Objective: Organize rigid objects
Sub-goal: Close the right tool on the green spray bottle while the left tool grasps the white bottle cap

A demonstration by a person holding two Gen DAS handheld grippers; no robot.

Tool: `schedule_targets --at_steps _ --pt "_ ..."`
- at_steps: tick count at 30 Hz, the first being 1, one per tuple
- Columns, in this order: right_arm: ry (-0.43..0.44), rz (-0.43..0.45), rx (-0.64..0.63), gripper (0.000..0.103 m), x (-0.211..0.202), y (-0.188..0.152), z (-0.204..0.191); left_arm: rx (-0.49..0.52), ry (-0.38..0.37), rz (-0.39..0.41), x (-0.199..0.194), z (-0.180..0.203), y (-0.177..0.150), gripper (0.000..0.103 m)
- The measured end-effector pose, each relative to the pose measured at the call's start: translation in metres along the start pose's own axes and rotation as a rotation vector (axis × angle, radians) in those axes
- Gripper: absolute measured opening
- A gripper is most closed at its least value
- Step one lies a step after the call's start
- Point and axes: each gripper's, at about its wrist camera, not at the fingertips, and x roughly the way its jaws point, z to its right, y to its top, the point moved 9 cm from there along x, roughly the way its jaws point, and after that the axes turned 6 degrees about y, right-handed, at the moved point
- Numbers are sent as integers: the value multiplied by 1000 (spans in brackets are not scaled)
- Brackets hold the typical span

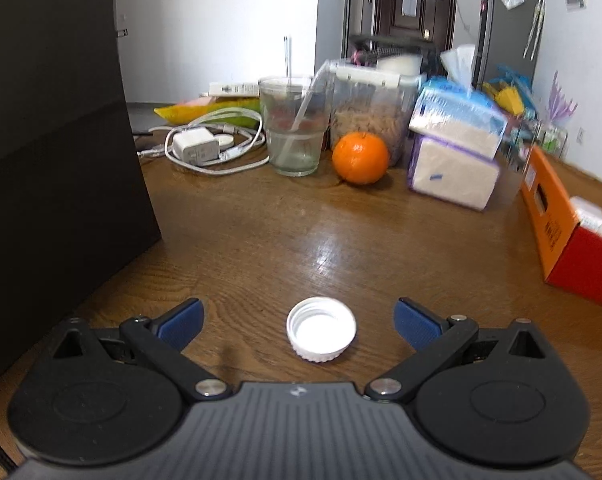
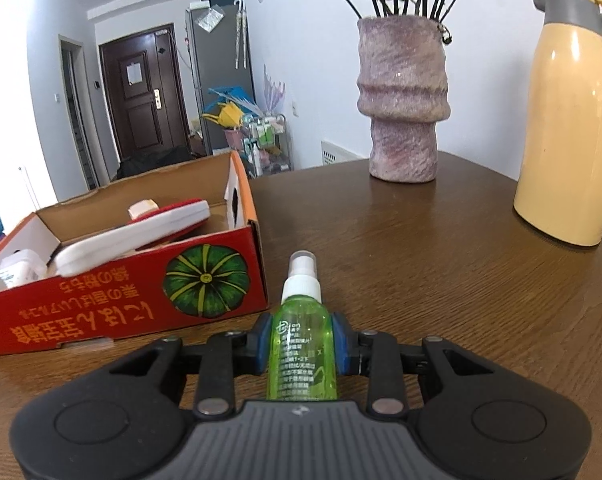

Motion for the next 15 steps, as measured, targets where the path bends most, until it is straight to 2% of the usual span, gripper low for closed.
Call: schedule_targets --at_steps 7,12,15 --pt "10 18 -23 30 -15 -4 -3 7 -18 -44 13 1 -6 102" --pt "12 27 -36 30 -23 -7 -4 17 -35 -55 18 5 -8 85" --pt "12 32 -41 30 -27 -9 -4 34 -31 -58 20 8 -10 78"
